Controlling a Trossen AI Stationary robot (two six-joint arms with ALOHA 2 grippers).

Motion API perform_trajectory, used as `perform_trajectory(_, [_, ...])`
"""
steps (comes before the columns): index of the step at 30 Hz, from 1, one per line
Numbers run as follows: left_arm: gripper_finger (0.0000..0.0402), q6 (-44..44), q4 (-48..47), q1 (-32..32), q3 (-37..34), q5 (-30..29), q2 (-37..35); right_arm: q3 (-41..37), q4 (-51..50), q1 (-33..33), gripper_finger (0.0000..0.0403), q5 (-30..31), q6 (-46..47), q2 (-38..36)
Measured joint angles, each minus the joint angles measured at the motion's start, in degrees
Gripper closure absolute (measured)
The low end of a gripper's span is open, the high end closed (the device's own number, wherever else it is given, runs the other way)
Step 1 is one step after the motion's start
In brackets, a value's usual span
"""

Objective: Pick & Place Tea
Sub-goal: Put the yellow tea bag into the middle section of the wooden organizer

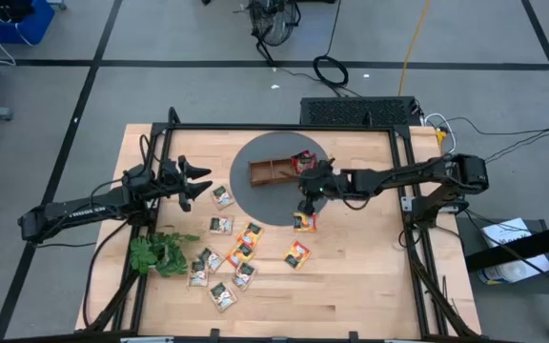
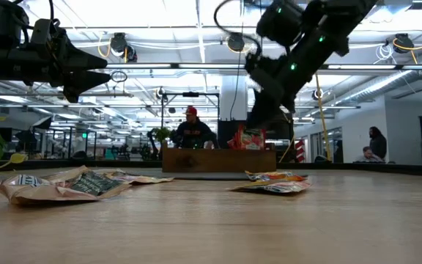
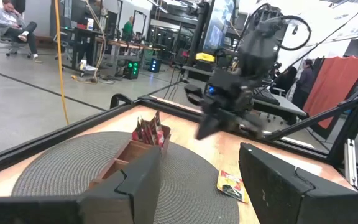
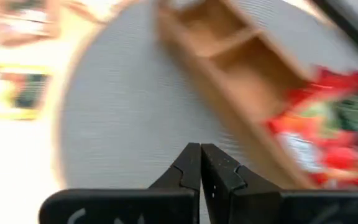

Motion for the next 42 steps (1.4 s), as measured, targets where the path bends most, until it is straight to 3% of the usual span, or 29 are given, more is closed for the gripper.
perform_trajectory(6, [0.0188,0.0,0.0,0.02,0.0,-0.02,-0.01,0.0,0.72,6.95,0.0378,-14.13,-0.11,-0.2])
perform_trajectory(11, [0.0188,0.0,-0.02,0.02,0.0,0.0,0.0,0.0,10.37,12.28,0.0273,-26.0,4.9,0.14])
perform_trajectory(16, [0.0188,0.0,0.0,0.01,-0.01,-0.01,0.0,0.03,26.86,17.39,0.0162,-30.13,8.66,1.98])
perform_trajectory(19, [0.0188,0.0,0.02,0.02,0.0,-0.02,-0.01,1.26,21.63,19.1,0.0131,-25.66,5.77,2.16])
perform_trajectory(23, [0.0188,0.0,-0.01,0.02,-0.01,-0.01,0.02,9.37,-6.53,19.48,0.0127,-12.84,-0.28,2.62])
perform_trajectory(25, [0.0188,0.0,0.0,0.02,-0.02,0.0,0.0,13.44,-15.17,18.77,0.0129,-7.57,-3.13,3.89])
perform_trajectory(28, [0.0188,0.0,0.0,0.01,0.0,0.0,-0.01,15.2,-24.34,16.42,0.013,-5.79,-4.35,5.88])
perform_trajectory(33, [0.0188,0.0,0.0,0.0,-0.02,0.01,0.01,13.64,-30.08,12.17,0.0124,-8.27,-2.77,9.57])
perform_trajectory(42, [0.0188,0.0,-0.01,0.0,-0.01,0.0,0.01,13.07,-26.47,10.02,0.0125,-7.71,-10.31,14.96])
